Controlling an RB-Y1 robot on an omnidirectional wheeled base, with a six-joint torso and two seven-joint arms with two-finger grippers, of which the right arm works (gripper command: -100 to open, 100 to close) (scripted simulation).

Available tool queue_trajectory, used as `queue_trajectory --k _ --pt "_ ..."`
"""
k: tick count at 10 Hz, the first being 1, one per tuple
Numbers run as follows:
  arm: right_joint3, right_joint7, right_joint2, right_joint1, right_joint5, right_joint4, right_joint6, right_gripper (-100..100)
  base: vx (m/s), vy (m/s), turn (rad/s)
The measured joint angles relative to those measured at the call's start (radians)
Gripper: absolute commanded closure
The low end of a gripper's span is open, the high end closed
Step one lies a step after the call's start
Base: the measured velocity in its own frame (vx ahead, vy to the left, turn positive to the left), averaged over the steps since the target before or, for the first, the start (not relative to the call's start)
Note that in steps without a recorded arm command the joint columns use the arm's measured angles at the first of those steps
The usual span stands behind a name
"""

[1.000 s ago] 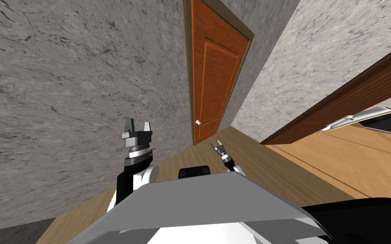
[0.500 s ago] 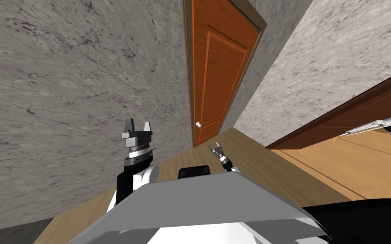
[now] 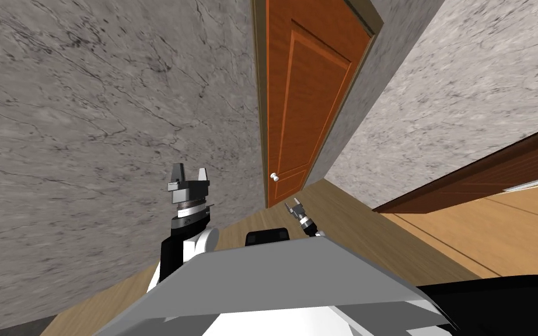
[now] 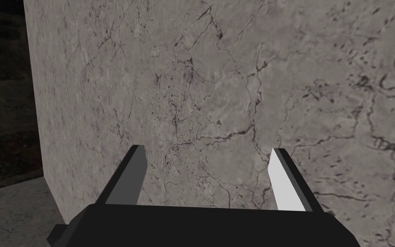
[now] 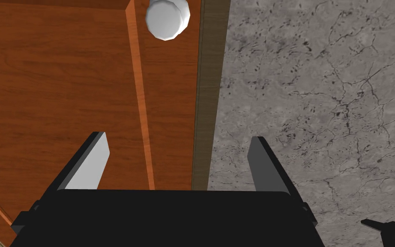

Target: Pull the door open

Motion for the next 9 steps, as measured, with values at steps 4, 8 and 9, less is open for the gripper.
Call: queue_trajectory --k 4,8,9 --pt "-0.010 0.038 0.024 -0.008 0.033 0.040 -0.017 -100 0.213 0.005 -0.016" --pt "-0.015 0.054 0.035 -0.015 0.050 0.059 -0.024 -100 0.181 0.013 -0.024" --pt "-0.016 0.054 0.036 -0.015 0.050 0.059 -0.024 -100 -0.100 -0.030 0.077"
